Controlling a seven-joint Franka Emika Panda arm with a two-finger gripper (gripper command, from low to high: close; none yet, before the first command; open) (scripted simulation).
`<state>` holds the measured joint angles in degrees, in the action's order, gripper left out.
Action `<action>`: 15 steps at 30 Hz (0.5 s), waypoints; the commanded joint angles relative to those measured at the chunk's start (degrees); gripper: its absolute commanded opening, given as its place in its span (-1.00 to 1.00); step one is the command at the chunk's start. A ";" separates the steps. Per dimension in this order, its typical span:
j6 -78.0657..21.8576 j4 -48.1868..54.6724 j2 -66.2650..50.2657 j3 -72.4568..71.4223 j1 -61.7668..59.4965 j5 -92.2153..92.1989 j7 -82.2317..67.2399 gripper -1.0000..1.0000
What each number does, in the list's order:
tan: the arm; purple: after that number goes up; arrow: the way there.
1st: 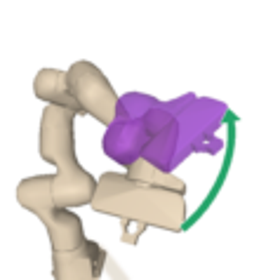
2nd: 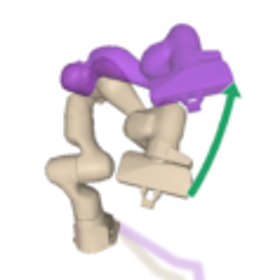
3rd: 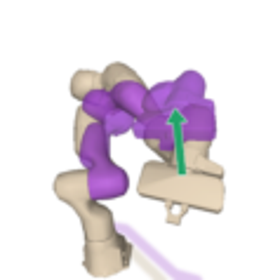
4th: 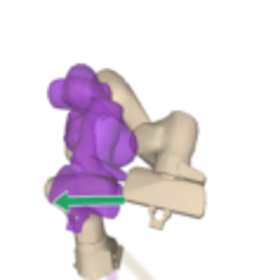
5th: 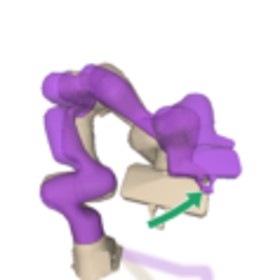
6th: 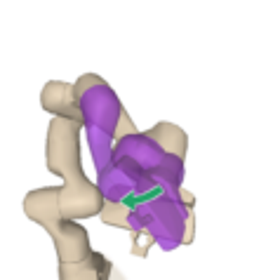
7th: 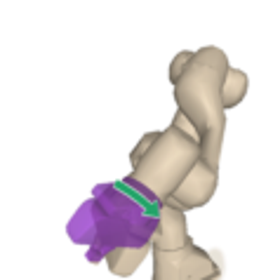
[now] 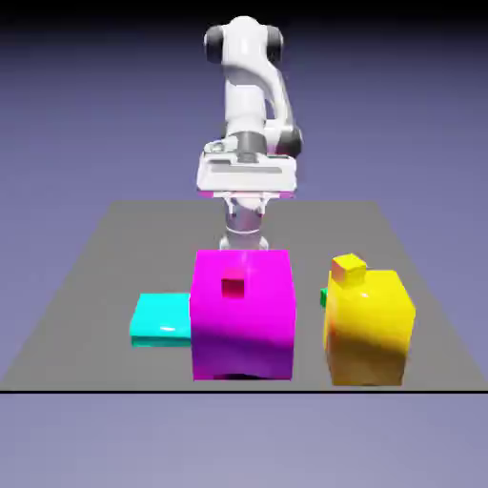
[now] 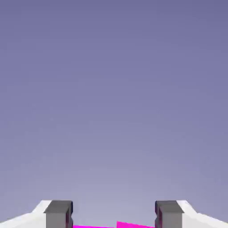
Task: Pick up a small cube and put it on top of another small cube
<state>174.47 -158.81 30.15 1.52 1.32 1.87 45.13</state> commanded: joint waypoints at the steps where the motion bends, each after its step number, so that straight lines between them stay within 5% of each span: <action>1: 0.32 1.80 -2.08 1.28 0.50 1.46 2.16 0.00; 15: -23.01 17.89 -31.15 28.31 -6.77 -16.37 7.01 0.00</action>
<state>151.46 -140.92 -0.99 29.82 -5.59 -14.50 52.14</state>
